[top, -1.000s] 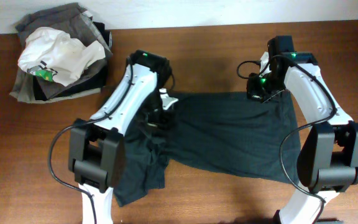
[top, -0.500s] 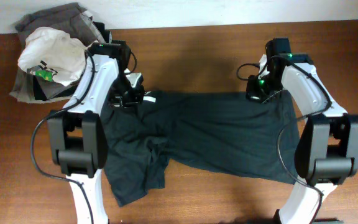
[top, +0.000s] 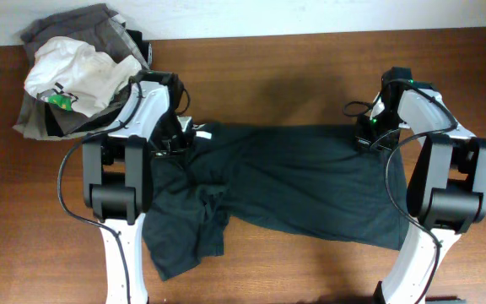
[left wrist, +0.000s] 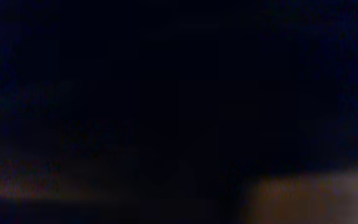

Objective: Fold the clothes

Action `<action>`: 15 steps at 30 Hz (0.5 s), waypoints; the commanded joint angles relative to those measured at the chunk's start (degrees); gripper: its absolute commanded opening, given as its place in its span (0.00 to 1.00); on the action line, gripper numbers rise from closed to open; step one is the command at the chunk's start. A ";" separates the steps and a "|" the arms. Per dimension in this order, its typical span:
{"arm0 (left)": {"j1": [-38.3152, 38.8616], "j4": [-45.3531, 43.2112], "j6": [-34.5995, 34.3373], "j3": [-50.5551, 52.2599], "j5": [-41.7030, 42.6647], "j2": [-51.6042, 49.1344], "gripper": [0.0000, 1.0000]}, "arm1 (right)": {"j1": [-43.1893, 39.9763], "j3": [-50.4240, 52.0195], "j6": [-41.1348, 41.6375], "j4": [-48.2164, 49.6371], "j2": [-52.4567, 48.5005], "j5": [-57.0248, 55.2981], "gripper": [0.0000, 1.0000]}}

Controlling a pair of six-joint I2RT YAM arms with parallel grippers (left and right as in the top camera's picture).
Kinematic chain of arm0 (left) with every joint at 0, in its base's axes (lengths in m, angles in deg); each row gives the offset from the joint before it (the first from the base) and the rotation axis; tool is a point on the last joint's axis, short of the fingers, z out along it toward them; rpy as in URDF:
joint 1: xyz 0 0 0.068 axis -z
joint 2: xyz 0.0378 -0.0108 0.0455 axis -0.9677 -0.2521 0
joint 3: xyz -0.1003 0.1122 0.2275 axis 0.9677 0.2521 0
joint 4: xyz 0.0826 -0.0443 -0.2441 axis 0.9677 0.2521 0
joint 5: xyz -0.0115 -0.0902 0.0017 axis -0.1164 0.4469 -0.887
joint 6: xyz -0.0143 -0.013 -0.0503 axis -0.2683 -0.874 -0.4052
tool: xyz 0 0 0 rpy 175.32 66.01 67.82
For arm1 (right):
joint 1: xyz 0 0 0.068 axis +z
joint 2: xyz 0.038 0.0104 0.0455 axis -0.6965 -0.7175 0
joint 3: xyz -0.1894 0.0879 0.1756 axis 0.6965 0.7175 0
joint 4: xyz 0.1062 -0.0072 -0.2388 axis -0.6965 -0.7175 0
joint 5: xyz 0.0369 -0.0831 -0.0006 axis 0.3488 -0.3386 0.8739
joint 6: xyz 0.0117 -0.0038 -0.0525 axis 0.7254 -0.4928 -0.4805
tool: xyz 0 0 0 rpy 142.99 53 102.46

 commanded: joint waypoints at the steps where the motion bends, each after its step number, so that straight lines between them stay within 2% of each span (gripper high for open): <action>1: -2.29 -1.70 -4.63 -0.13 -5.79 -2.58 0.04 | -0.39 0.92 0.87 1.53 -4.92 -3.04 0.04; 4: -3.67 -2.25 -9.57 -0.13 -11.19 -2.54 0.04 | -0.57 0.92 2.14 3.39 -4.92 -6.47 0.04; 10: -5.44 -2.73 -10.16 -0.22 -11.21 -2.51 0.09 | -3.13 -0.07 2.43 8.63 -4.92 -7.26 0.04; 15: -4.85 -1.84 -10.14 -2.49 -10.58 -0.98 0.08 | -5.22 -9.60 1.25 2.25 -4.90 -7.04 0.04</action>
